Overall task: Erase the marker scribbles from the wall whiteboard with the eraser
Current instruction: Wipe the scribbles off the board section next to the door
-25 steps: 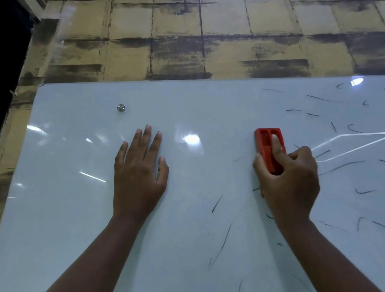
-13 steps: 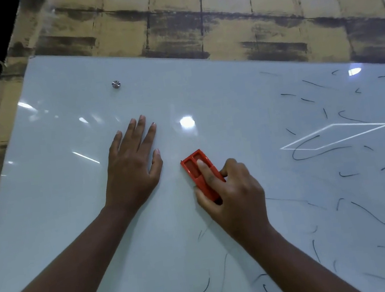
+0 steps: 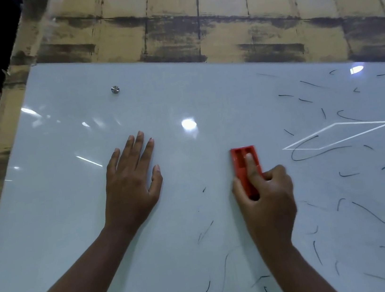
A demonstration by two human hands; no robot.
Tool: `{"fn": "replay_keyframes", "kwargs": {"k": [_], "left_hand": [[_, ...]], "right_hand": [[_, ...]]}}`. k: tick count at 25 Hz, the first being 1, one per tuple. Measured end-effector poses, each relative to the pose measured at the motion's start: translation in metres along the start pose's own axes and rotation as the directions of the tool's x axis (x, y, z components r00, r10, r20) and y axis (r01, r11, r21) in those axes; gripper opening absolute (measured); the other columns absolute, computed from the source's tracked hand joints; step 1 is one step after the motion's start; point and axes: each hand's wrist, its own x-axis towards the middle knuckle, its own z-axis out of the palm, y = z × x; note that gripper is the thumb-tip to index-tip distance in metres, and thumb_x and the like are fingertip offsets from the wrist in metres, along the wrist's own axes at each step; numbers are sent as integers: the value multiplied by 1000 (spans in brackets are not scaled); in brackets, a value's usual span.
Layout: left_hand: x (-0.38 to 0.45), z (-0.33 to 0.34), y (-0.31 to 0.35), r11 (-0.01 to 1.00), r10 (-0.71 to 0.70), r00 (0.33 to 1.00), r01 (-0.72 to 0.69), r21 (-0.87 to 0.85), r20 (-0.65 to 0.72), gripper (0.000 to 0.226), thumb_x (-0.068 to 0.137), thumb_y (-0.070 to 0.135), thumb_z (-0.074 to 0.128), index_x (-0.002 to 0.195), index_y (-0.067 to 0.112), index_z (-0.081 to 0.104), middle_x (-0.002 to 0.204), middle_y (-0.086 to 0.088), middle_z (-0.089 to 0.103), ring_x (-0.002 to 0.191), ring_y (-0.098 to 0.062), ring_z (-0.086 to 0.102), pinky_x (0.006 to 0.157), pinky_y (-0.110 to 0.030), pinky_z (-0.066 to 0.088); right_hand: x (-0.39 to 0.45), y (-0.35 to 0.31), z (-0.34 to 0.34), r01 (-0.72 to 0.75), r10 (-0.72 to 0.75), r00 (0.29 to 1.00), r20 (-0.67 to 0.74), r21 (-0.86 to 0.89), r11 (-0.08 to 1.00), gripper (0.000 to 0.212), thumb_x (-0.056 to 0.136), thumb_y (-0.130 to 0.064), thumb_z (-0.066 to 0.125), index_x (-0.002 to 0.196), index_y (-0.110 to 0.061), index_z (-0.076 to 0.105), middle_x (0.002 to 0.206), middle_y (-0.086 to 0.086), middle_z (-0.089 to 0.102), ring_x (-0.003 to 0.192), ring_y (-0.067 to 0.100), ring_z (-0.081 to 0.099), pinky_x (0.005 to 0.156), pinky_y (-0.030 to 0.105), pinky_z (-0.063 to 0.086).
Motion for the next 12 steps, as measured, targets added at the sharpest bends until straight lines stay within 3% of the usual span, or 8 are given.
{"fn": "replay_keyframes", "kwargs": {"k": [2, 5, 9, 12], "left_hand": [[1, -1, -1, 1000, -4, 1000, 4, -11, -2, 58, 104, 28, 47, 160, 11, 47, 170, -9, 37, 158, -26, 35, 128, -53, 29], [-1, -1, -2, 1000, 0, 1000, 0, -29, 22, 59, 104, 26, 50, 161, 10, 45, 171, -10, 35, 160, -27, 33, 129, -55, 28], [-17, -3, -3, 999, 6, 1000, -5, -44, 16, 59, 105, 24, 49, 161, 9, 44, 171, -10, 35, 160, -27, 32, 128, -57, 30], [-26, -4, -5, 999, 14, 1000, -14, -35, 1, 57, 105, 24, 48, 161, 10, 46, 171, -9, 36, 159, -26, 34, 128, -56, 30]], "right_hand": [[-28, -22, 4, 200, -200, 978, 61, 11, 980, 58, 87, -36, 75, 142, -26, 63, 88, 3, 47, 77, 23, 50, 55, 34, 51], [-72, -31, 4, 437, -437, 886, 156, 35, 899, 54, 90, -43, 65, 141, -24, 63, 88, 4, 53, 74, 21, 51, 56, 34, 51], [-63, -14, -5, 538, -529, 825, 197, 11, 843, 49, 91, -43, 66, 138, -27, 63, 86, 6, 54, 71, 23, 50, 55, 38, 49], [-25, 7, -15, 430, -418, 897, 143, -61, 901, 47, 90, -43, 62, 135, -28, 69, 85, 6, 53, 71, 27, 53, 57, 38, 49]]}}
